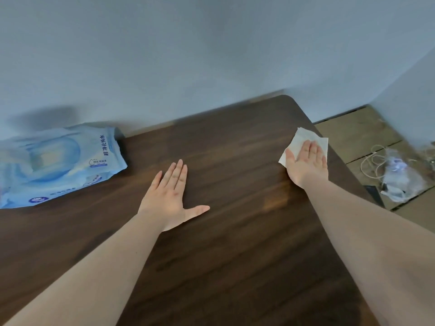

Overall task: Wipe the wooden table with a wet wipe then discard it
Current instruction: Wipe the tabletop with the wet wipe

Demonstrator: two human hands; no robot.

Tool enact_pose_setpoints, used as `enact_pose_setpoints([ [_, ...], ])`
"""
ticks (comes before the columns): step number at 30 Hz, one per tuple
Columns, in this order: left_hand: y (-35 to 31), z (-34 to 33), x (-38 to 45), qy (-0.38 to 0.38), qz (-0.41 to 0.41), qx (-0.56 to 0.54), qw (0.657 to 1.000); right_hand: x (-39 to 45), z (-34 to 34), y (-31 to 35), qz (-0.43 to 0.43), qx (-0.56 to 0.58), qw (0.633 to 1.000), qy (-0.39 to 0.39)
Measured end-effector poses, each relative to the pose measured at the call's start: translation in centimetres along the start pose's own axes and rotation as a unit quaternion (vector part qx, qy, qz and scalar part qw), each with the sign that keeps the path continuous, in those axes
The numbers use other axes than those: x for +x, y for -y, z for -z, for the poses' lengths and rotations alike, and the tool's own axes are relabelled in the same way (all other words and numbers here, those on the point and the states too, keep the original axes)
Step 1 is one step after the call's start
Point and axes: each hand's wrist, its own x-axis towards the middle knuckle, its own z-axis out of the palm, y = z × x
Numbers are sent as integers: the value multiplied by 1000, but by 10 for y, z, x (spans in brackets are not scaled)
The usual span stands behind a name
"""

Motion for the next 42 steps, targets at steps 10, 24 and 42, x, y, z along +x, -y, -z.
enact_pose_setpoints([
  [10,15,6,-30,25,19,-21,999,-53,-19,28,-28,-1,1000,12],
  [24,179,-55,-232,-28,230,-68,970,-218,-94,208,266,-84,959,52],
  [42,309,-148,-445,-46,471,-151,868,-477,-222,454,571,-158,800,95],
])
